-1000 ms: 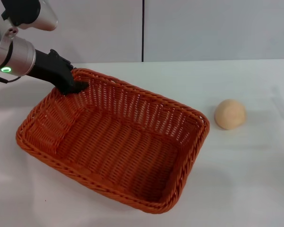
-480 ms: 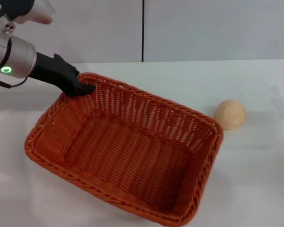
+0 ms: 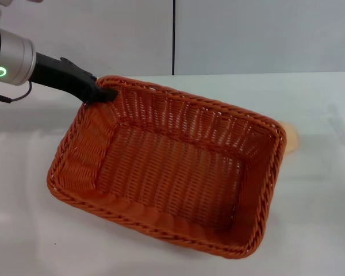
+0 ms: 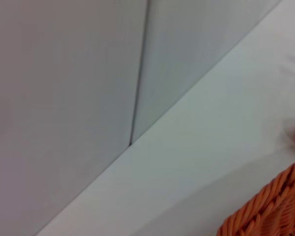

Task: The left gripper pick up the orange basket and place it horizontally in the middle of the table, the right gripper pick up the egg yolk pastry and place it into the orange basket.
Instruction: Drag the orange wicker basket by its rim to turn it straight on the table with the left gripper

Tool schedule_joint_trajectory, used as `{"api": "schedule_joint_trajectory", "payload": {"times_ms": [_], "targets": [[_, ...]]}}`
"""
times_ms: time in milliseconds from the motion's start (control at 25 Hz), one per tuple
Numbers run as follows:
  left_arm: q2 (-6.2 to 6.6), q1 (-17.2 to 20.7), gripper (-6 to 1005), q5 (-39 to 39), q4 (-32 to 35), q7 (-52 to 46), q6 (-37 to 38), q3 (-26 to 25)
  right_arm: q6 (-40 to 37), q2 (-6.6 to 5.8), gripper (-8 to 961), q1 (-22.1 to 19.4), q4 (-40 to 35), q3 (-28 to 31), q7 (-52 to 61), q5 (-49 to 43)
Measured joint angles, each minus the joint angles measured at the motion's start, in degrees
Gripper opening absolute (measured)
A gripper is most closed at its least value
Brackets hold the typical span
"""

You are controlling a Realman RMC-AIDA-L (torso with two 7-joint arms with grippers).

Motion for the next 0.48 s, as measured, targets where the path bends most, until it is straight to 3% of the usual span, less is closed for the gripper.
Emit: {"api": "schedule_joint_trajectory", "payload": {"times_ms": [480], "targets": [[0.02, 2.03, 229, 0.13, 5.47, -11.66, 1.98, -0.01, 1.60, -0.07, 659, 1.02, -0.14, 0.00, 0.00, 0.00]]}}
